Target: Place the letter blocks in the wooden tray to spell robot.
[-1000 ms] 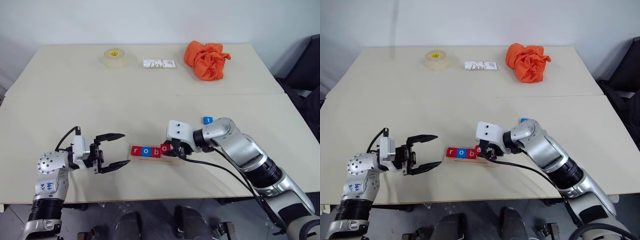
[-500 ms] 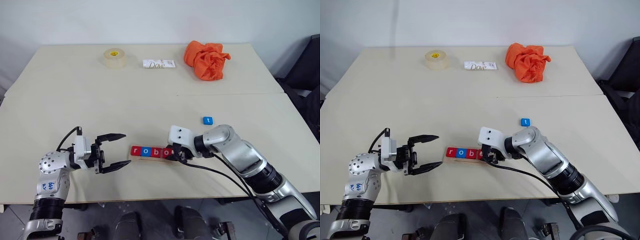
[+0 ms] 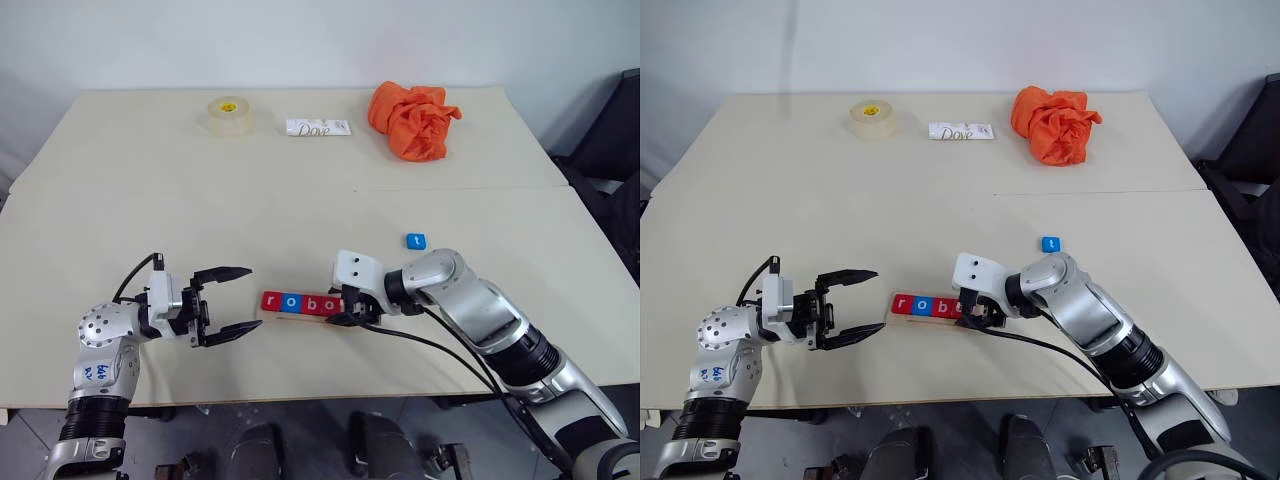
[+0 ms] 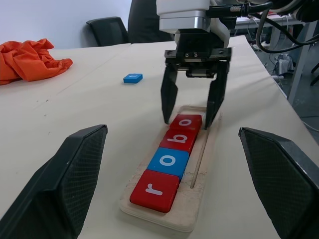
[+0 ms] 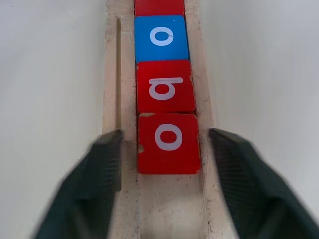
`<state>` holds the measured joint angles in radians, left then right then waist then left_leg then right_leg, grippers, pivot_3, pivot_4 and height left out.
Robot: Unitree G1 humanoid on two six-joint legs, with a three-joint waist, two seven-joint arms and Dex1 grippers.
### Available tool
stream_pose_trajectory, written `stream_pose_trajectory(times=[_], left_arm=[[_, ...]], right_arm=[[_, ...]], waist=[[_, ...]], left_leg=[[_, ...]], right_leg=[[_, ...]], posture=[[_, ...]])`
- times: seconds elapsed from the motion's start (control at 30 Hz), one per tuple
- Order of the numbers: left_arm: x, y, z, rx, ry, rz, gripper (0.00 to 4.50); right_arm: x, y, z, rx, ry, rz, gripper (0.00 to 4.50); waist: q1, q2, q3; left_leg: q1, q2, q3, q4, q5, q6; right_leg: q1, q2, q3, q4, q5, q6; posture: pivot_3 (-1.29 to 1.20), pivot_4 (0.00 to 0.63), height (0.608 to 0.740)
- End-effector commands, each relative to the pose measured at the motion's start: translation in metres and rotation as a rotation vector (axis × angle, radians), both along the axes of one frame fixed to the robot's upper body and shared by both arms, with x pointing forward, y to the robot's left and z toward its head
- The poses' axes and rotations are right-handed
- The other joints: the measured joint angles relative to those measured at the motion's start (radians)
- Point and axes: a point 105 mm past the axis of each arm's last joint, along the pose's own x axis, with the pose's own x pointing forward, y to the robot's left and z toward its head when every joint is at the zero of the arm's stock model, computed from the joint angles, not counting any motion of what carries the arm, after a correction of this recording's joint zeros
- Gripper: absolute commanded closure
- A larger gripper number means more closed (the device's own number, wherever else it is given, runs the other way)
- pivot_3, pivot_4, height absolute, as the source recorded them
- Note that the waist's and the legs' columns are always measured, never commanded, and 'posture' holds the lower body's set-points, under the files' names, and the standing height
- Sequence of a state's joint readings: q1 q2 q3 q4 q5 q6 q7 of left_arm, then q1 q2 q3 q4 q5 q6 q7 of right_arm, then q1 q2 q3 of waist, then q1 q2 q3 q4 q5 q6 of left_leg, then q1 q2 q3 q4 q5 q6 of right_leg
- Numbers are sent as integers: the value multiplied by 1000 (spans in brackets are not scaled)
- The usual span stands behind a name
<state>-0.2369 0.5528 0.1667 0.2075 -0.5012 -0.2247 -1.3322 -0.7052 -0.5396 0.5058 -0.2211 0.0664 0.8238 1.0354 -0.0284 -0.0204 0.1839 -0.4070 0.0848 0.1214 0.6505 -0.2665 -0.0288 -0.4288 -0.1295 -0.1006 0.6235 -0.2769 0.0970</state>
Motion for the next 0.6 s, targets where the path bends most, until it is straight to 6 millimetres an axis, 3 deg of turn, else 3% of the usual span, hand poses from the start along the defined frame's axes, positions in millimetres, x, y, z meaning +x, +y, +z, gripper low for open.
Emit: stream_pose_trajectory(times=[0.03,0.07,0.37,0.53,0.6], left_arm=[[1,-1,7,5,-41,-2,0],[2,-1,8,4,-42,-1,0],[4,-3,8,-2,-45,-5,0],[4,-2,7,-3,-45,-7,0],[4,-1,7,-2,-43,-7,0]], right_arm=[[-1,5,18,25,-48,29,365],[-2,5,21,29,-51,29,19],[-10,-10,36,90,-59,15,19],[-9,-38,41,144,-92,-24,19],[-2,-60,41,171,-98,-114,19]], waist=[[0,0,0],[0,0,0],[1,0,0],[3,0,0],[3,0,0]], left_leg=[[0,0,0,0,0,0],[0,0,0,0,0,0],[0,0,0,0,0,0],[0,0,0,0,0,0],[0,0,0,0,0,0]], right_leg=[[0,0,0,0,0,0],[0,0,0,0,0,0],[0,0,0,-1,0,0],[0,0,0,-2,0,0],[0,0,0,-2,0,0]], posture=[[0,150,740],[0,150,740],[0,150,740],[0,150,740],[0,150,740]])
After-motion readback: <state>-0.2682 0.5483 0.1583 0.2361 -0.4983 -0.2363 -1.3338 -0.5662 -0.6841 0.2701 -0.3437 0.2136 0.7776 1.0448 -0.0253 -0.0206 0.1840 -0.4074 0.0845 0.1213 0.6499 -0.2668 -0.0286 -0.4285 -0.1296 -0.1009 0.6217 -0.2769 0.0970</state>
